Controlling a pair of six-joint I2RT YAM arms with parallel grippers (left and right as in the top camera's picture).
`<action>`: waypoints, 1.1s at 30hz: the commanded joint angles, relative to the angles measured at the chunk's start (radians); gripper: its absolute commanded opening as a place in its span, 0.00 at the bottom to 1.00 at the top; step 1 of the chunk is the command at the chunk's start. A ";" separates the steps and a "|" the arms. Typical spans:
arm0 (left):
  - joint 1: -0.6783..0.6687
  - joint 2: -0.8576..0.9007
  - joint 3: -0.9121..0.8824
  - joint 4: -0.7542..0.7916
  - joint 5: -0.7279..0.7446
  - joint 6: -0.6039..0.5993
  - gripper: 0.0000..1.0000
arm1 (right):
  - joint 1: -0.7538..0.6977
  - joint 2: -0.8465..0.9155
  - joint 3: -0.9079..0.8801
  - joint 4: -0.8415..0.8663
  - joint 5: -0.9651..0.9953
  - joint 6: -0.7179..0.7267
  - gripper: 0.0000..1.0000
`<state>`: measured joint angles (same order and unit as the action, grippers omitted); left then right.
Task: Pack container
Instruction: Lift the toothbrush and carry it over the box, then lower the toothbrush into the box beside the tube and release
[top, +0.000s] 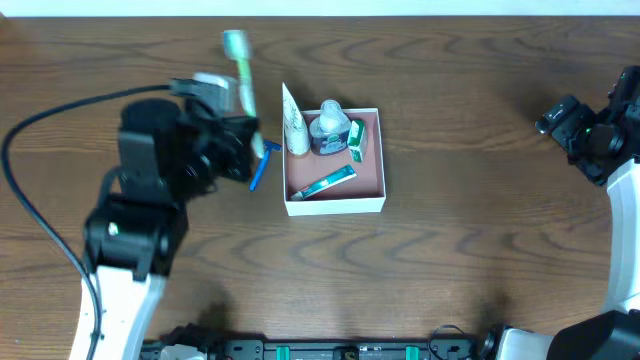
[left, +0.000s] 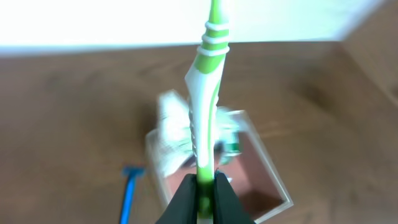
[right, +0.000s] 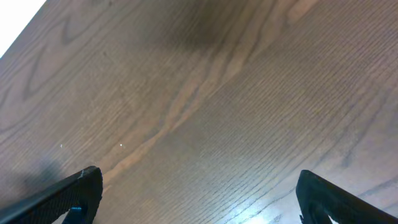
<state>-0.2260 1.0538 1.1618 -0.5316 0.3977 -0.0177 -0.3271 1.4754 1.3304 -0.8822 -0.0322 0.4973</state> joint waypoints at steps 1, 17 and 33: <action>-0.114 -0.017 0.013 -0.010 0.029 0.330 0.06 | -0.005 -0.003 0.010 -0.001 0.006 0.011 0.99; -0.336 0.333 0.011 -0.077 -0.105 0.834 0.06 | -0.005 -0.003 0.010 -0.001 0.006 0.011 0.99; -0.380 0.488 0.011 -0.050 -0.438 0.833 0.06 | -0.005 -0.003 0.010 -0.001 0.006 0.011 0.99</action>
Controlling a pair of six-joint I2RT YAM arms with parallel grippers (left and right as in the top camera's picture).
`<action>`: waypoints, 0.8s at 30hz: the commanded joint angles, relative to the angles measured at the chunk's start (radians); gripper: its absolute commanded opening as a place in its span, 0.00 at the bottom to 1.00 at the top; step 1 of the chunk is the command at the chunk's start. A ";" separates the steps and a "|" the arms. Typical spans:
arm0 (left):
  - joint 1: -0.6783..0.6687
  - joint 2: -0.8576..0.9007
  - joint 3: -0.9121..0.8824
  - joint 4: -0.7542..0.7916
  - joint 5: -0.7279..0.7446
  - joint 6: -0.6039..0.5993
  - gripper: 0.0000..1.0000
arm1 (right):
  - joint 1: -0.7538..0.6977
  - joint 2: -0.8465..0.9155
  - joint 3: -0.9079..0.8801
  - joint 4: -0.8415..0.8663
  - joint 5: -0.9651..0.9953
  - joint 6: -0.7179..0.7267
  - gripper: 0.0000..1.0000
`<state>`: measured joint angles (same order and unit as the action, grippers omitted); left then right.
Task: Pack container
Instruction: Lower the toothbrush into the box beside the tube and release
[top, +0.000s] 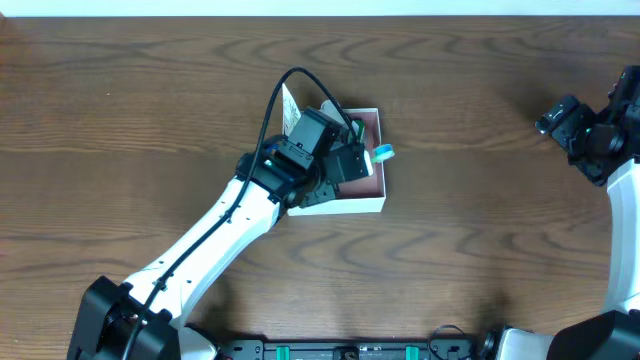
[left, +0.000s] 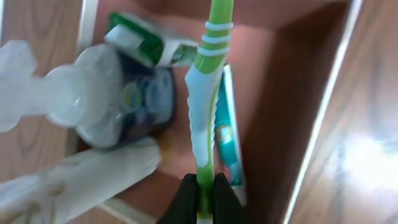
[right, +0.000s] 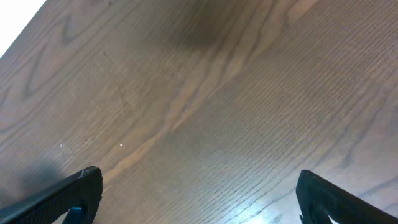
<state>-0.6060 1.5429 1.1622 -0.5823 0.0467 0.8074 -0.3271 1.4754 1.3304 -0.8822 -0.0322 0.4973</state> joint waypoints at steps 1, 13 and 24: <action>0.000 -0.001 0.011 0.000 -0.093 0.008 0.06 | -0.005 -0.003 0.010 -0.001 0.006 0.011 0.99; -0.001 -0.002 0.011 0.000 -0.092 -0.019 0.65 | -0.005 -0.003 0.010 -0.001 0.006 0.011 0.99; -0.063 -0.198 0.011 -0.018 -0.090 -0.222 0.67 | -0.005 -0.003 0.010 -0.001 0.006 0.011 0.99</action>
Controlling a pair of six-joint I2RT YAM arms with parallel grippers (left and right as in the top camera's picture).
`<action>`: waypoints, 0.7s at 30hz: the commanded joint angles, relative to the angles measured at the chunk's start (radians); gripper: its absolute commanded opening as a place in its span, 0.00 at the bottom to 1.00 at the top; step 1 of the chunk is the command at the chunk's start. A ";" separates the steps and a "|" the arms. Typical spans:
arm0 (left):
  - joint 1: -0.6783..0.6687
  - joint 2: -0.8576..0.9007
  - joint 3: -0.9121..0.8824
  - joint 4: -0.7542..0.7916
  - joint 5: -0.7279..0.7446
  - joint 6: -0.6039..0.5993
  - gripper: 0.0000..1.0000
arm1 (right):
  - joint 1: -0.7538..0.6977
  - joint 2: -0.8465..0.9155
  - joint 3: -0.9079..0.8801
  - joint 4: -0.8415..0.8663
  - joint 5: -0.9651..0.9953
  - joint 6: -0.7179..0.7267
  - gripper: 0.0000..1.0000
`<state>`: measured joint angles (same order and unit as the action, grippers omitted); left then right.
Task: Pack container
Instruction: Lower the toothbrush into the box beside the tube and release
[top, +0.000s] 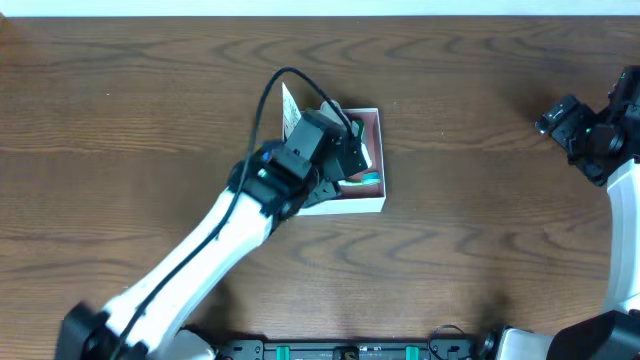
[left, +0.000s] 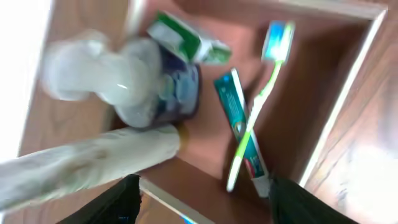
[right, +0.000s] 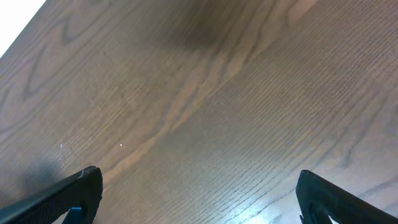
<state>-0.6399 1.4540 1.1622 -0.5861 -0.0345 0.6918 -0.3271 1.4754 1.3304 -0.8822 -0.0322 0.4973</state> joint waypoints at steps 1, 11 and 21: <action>-0.036 -0.147 0.011 -0.028 -0.011 -0.147 0.98 | -0.005 -0.003 0.010 -0.001 0.006 0.011 0.99; 0.042 -0.393 0.011 -0.172 -0.236 -0.616 0.98 | -0.005 -0.003 0.010 -0.001 0.006 0.011 0.99; 0.388 -0.308 0.010 -0.188 -0.230 -0.888 0.98 | -0.005 -0.003 0.010 -0.001 0.006 0.011 0.99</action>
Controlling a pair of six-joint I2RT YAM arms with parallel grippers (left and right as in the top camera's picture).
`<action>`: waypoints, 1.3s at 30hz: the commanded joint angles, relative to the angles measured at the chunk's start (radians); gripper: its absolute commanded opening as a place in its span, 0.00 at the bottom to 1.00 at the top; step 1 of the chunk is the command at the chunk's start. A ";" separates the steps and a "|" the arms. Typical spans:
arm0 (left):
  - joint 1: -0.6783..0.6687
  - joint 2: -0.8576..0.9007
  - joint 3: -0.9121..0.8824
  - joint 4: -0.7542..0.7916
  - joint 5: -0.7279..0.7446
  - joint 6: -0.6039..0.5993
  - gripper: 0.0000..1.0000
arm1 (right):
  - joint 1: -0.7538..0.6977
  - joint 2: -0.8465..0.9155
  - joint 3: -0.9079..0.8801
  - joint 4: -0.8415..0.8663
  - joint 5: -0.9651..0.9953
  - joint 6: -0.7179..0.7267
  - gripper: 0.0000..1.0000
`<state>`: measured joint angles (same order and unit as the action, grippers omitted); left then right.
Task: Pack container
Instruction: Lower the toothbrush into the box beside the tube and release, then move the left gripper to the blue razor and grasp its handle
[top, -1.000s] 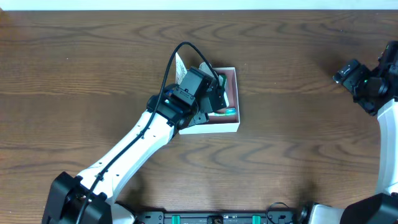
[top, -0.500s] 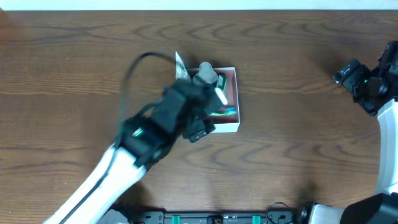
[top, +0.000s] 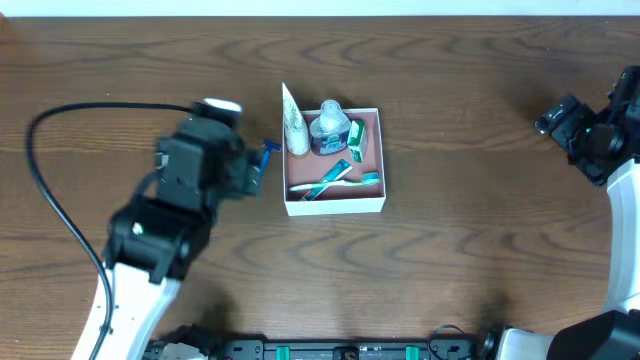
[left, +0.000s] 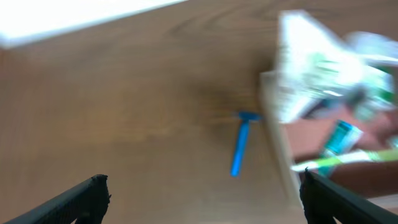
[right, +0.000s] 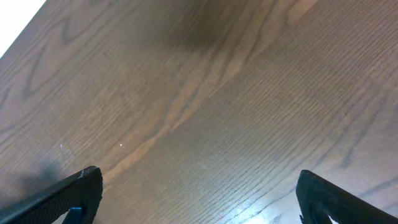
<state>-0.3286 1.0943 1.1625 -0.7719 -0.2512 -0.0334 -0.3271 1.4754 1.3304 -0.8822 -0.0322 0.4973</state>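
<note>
A white box (top: 335, 205) with a pink floor holds a white tube (top: 294, 128), a clear bottle (top: 330, 128), a green-white packet (top: 357, 140), a teal tube and the green toothbrush (top: 345, 181). A blue razor (top: 266, 153) lies on the table just left of the box, also in the left wrist view as the razor (left: 240, 143). My left gripper (top: 252, 172) is open beside the razor, left of the box, with nothing between its fingers (left: 84, 198). My right gripper (top: 556, 118) is open at the far right over bare wood.
The wooden table (top: 450, 240) spreads around the box. A black cable (top: 60, 130) loops from the left arm over the left side of the table. The right arm's body stands at the right edge.
My left gripper has moved from above the box to the left of it and now hangs open over the table near the blue razor. The toothbrush stays lying in the box.
My left gripper first held the green toothbrush upright left of the box. Then it held it down inside the box. Then it was open with the toothbrush lying in the box. Now it is left of the box. The right arm stayed still.
</note>
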 joint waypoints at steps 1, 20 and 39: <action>0.102 0.075 0.010 0.002 0.009 -0.175 0.98 | -0.005 -0.003 0.010 -0.001 0.006 0.011 0.99; 0.195 0.571 0.010 0.165 0.298 0.009 0.98 | -0.005 -0.003 0.010 -0.001 0.006 0.011 0.99; 0.195 0.678 0.010 0.214 0.349 0.060 0.98 | -0.005 -0.003 0.010 -0.001 0.006 0.011 0.99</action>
<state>-0.1375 1.7569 1.1625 -0.5598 0.0841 0.0082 -0.3271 1.4754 1.3304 -0.8822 -0.0322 0.4973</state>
